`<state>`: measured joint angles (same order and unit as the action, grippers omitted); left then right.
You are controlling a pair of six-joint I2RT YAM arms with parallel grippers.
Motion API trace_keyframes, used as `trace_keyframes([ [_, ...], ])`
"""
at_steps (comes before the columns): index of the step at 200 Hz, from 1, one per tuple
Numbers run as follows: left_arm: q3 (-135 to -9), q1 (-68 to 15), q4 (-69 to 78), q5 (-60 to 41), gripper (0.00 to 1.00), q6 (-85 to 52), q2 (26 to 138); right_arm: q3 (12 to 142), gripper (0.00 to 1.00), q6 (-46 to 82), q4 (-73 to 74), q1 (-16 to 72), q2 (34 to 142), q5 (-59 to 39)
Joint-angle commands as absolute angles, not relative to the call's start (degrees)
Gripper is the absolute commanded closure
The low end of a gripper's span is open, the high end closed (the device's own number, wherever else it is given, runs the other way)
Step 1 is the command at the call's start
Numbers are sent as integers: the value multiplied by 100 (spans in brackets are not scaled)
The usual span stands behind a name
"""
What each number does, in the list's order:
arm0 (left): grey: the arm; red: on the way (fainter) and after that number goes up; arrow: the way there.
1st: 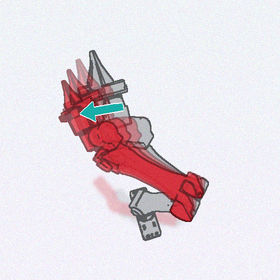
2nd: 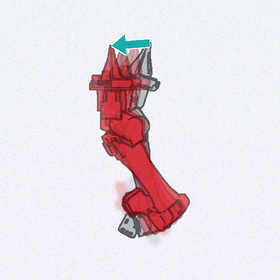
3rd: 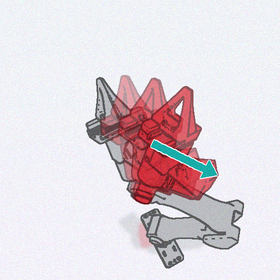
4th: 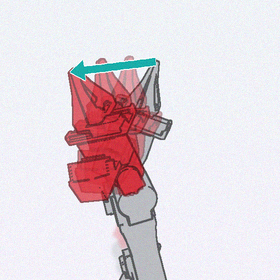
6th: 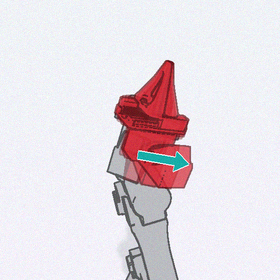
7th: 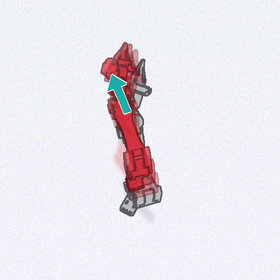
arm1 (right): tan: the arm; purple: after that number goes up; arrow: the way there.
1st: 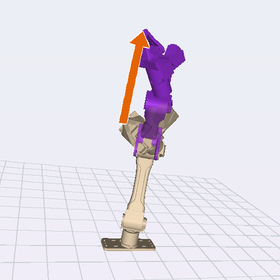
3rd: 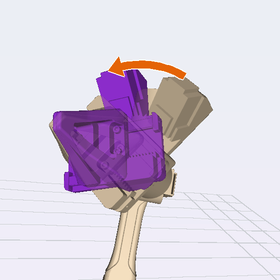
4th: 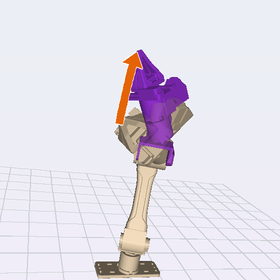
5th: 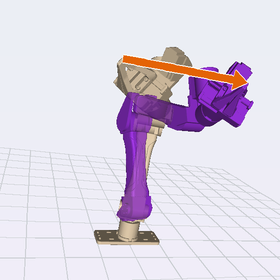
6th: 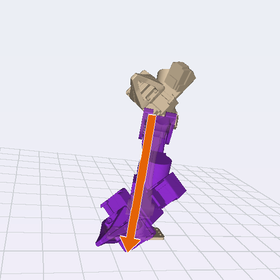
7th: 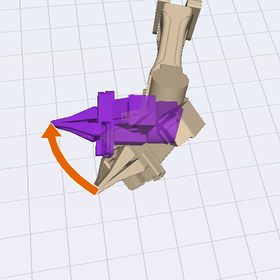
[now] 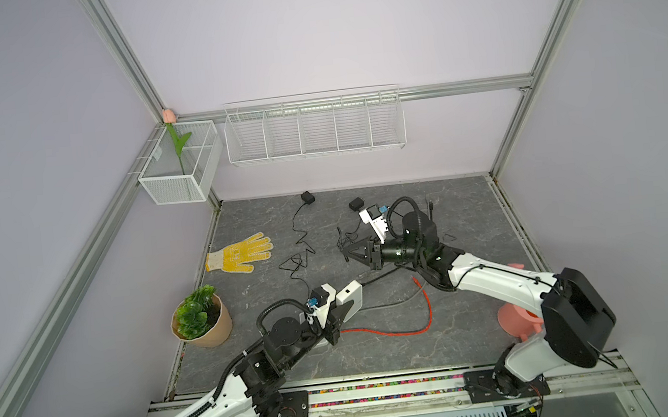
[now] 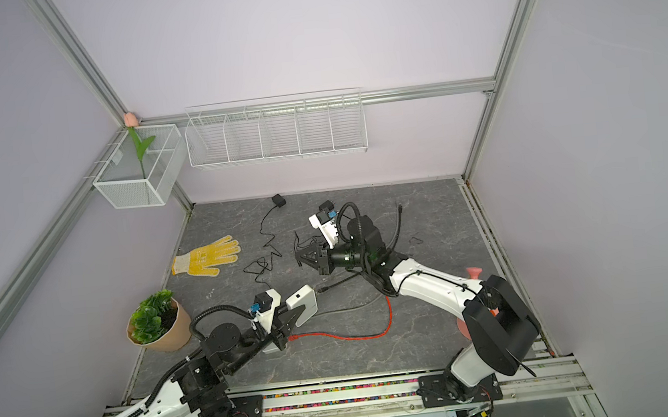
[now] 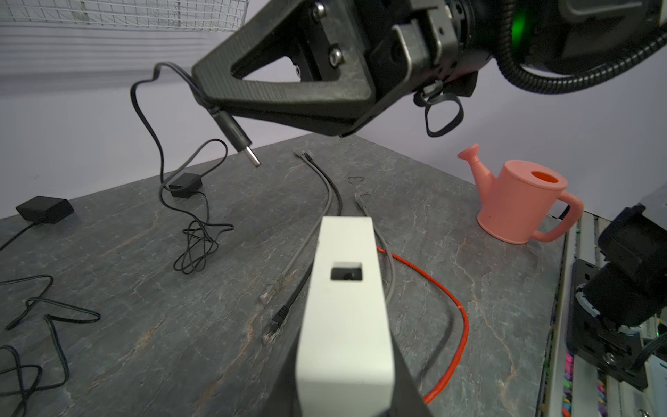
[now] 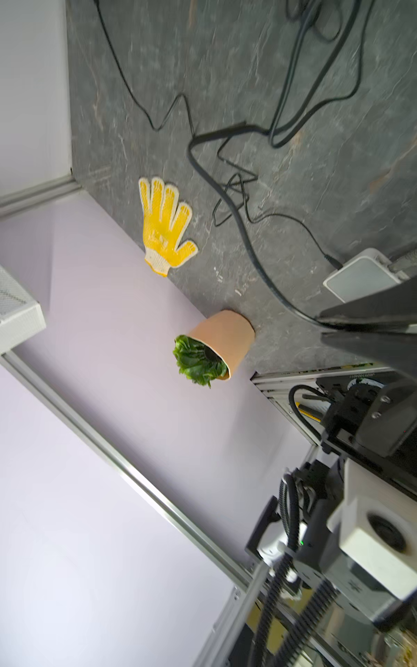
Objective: Insert the plug into the switch port
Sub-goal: 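Carry the black plug with the right gripper to the router's top port, then align the black plug tip into the router port with the right gripper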
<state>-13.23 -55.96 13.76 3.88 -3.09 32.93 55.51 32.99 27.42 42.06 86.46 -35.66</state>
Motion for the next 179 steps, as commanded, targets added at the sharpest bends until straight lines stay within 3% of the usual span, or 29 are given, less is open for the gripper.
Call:
trace_keyframes([
  [1,-1195,-5627,1977,600,100,-96,3290,5317,93,3367,3629,4371,8317,-3813],
  [179,-1450,-5625,1763,893,100,-527,3471,4597,93,3164,4034,4842,8225,-3627],
])
